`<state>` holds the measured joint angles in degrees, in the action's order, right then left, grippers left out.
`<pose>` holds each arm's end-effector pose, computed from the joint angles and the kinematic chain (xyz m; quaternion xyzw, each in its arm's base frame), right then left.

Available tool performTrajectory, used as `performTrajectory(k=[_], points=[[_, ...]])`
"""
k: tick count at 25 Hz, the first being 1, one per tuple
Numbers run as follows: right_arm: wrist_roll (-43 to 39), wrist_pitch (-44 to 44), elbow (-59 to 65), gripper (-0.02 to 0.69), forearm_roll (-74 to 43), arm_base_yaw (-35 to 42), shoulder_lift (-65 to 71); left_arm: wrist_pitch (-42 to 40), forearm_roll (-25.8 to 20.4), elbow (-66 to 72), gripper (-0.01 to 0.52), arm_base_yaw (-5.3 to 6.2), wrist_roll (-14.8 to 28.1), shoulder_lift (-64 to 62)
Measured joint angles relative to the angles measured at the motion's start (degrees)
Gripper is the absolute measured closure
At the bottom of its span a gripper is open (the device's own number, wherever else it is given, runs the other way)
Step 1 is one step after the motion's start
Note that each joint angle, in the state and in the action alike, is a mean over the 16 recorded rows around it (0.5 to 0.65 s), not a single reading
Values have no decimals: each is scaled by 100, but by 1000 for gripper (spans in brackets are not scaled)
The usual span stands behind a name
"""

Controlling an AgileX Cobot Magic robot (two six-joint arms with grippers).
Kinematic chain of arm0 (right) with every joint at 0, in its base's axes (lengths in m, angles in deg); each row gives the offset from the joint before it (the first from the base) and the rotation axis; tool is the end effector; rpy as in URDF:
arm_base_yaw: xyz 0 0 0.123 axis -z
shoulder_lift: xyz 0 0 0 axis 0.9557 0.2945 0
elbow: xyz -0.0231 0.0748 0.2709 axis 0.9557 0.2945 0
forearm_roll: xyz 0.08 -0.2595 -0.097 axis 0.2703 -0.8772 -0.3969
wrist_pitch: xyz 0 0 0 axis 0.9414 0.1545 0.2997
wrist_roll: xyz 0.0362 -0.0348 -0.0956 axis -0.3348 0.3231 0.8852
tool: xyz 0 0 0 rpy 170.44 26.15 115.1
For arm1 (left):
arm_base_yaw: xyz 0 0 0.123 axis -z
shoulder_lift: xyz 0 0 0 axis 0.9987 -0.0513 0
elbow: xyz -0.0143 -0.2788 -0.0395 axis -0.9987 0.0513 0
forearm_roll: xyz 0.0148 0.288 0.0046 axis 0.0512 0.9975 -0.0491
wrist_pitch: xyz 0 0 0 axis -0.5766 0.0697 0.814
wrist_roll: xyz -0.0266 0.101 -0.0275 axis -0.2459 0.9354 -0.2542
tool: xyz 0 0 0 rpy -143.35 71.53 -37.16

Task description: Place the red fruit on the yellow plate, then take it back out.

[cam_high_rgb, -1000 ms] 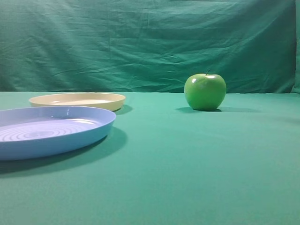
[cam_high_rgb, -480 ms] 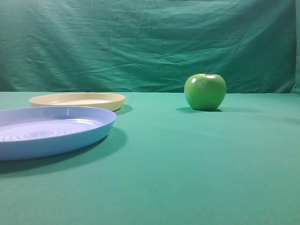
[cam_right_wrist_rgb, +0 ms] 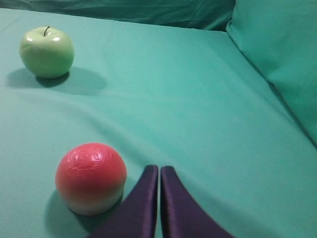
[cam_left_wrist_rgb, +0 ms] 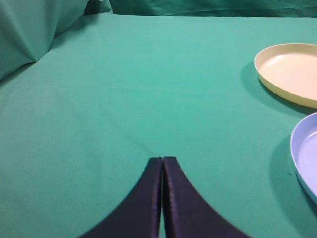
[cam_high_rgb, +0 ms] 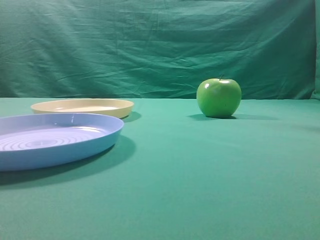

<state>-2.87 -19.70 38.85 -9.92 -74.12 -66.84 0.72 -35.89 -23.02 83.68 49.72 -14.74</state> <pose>0.1072 0.0093 0.1643 -0.0994 0.8075 -0.0192 0.5811 0.1071 0.0192 0.1735 -0.0695 0.7914 0.0578 0.6046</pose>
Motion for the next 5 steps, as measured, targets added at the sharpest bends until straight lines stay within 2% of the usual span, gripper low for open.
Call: performTrajectory(k=[5], points=[[9, 6, -2, 665, 0, 0, 0, 0, 0, 0, 514, 0, 0, 0]])
